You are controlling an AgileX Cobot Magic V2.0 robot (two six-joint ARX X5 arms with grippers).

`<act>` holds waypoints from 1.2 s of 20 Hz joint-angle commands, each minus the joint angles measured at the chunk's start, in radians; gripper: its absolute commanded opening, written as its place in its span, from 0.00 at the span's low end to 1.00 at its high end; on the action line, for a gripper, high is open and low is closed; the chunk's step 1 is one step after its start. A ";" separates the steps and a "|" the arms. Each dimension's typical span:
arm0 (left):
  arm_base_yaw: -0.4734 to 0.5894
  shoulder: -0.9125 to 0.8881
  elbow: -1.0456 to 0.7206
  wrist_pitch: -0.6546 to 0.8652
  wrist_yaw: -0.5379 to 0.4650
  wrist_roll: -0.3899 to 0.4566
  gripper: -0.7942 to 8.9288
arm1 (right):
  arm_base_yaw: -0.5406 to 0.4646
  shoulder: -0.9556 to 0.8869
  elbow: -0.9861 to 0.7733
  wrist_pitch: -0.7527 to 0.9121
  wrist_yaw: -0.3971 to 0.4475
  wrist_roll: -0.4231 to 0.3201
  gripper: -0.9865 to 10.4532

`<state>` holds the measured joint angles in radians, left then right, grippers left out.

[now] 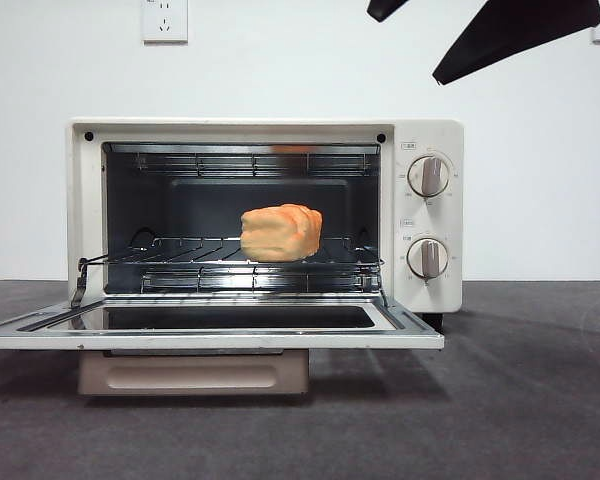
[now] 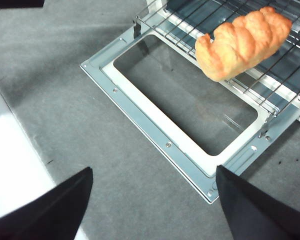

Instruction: The left arm flap open the oven, the right arm pick bread and place it into oven, the left arm flap close the oven

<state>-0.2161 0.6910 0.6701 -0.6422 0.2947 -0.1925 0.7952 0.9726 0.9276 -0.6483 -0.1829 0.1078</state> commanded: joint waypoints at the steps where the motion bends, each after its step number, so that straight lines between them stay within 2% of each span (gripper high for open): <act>1: 0.001 0.069 0.005 0.027 -0.071 -0.042 0.10 | 0.007 0.006 0.008 0.001 0.000 -0.011 0.43; 8: 0.008 0.331 0.000 0.201 -0.089 -0.056 0.10 | 0.007 0.005 0.008 -0.006 0.000 -0.012 0.43; 16: 0.113 0.507 0.000 0.276 -0.088 -0.047 0.10 | 0.007 -0.007 0.008 -0.014 0.001 -0.012 0.43; 19: 0.118 0.581 0.000 0.277 -0.023 -0.025 0.10 | 0.007 -0.007 0.008 -0.006 0.002 -0.015 0.43; 24: 0.118 0.675 0.000 0.304 0.005 -0.006 0.10 | 0.007 -0.007 0.008 0.014 0.002 -0.015 0.43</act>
<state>-0.0967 1.3525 0.6682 -0.3485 0.2962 -0.2184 0.7948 0.9615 0.9276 -0.6445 -0.1825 0.1013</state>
